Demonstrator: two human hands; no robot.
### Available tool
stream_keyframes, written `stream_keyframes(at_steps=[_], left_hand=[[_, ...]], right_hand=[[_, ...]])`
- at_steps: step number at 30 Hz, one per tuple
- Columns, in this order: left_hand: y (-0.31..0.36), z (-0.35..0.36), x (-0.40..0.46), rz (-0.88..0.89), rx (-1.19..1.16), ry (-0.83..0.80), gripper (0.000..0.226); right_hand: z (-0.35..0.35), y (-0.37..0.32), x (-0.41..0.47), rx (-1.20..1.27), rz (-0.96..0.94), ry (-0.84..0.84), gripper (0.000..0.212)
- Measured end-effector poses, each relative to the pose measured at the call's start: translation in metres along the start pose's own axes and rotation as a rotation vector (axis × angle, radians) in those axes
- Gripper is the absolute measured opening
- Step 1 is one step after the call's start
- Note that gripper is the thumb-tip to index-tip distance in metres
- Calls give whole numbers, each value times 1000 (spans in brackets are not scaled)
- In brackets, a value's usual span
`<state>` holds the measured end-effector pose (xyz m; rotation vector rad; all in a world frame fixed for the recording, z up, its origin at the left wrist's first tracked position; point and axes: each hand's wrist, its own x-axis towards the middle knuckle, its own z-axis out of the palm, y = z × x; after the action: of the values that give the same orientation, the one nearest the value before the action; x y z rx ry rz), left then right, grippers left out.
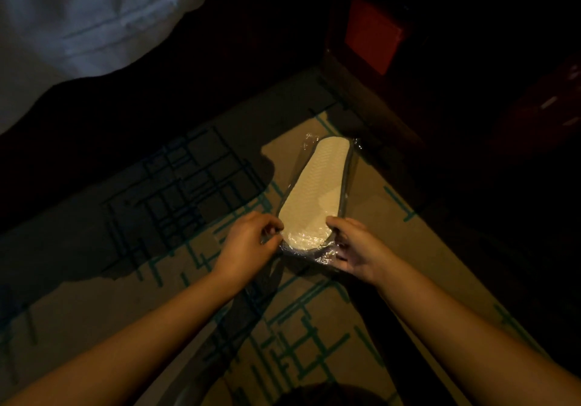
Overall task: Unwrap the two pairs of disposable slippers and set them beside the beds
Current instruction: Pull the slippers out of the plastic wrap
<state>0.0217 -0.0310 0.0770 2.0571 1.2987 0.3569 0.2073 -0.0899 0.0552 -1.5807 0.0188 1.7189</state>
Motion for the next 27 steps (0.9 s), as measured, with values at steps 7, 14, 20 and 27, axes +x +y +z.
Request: stream_keyframes(at_steps=[7,14,20,27], left_hand=[[-2,-2,-1,24,86,-20,11],[10,-11,-12,244,245,44,6],[-11,-7,-35,548,452,48,15],[-31,-5,-37,69,57,-246,38]], right_hand=[[-4,4,4,8,-36,-67,9],[-4,3,4,80,-23,-36,12],[-6,-13,2,240,-66,0,4],[1,-11,-1,92,-200,66,6]])
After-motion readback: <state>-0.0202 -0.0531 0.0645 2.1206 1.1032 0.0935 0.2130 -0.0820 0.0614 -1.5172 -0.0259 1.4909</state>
